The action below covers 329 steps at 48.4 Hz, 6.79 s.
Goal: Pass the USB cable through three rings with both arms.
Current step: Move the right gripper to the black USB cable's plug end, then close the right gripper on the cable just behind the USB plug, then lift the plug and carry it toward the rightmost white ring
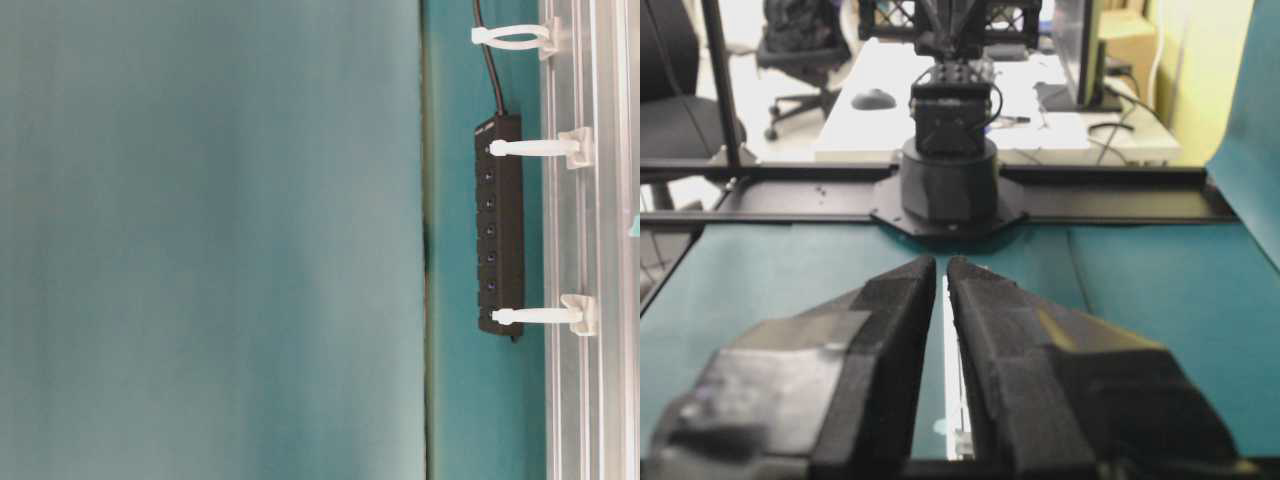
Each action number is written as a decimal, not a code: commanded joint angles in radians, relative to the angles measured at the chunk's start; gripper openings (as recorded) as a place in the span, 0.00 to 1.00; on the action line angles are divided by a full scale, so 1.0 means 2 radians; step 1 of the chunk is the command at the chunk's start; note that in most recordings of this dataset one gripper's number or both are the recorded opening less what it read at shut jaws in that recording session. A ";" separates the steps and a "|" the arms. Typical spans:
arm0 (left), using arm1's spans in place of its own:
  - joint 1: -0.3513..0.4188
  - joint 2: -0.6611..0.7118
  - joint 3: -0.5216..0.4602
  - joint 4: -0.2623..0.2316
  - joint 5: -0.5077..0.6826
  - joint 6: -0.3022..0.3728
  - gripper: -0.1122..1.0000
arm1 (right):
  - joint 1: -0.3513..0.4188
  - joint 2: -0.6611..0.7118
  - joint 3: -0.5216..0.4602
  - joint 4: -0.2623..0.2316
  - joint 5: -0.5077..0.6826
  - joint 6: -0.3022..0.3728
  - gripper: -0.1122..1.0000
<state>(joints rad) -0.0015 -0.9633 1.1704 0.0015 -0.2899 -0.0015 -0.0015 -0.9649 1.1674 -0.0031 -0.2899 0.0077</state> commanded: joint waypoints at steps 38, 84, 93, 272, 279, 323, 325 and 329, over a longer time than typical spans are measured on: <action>-0.004 0.082 -0.078 0.008 0.089 -0.005 0.12 | 0.041 0.235 -0.201 0.038 0.366 0.070 0.01; 0.002 0.091 -0.079 0.007 0.110 -0.005 0.12 | 0.057 0.488 -0.379 0.008 0.558 0.069 0.03; 0.003 0.091 -0.079 0.008 0.110 -0.005 0.12 | 0.056 0.504 -0.386 0.010 0.556 0.072 0.21; 0.020 0.098 -0.078 0.008 0.131 -0.005 0.12 | 0.067 0.607 -0.360 0.013 0.479 0.071 0.03; 0.020 0.098 -0.078 0.007 0.131 -0.005 0.12 | 0.067 0.606 -0.364 0.012 0.482 0.071 0.03; 0.025 0.098 -0.079 0.007 0.127 -0.005 0.12 | 0.067 0.532 -0.389 -0.001 0.598 0.067 0.03; 0.025 0.098 -0.079 0.007 0.127 -0.005 0.12 | 0.067 0.528 -0.394 -0.006 0.610 0.066 0.03; 0.025 0.098 -0.079 0.007 0.126 -0.005 0.12 | 0.067 0.518 -0.406 -0.018 0.637 0.063 0.03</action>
<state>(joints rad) 0.0460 -0.7685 1.0400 0.0138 -0.0261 -0.0107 0.1319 0.1089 0.3912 -0.0199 0.9449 0.1427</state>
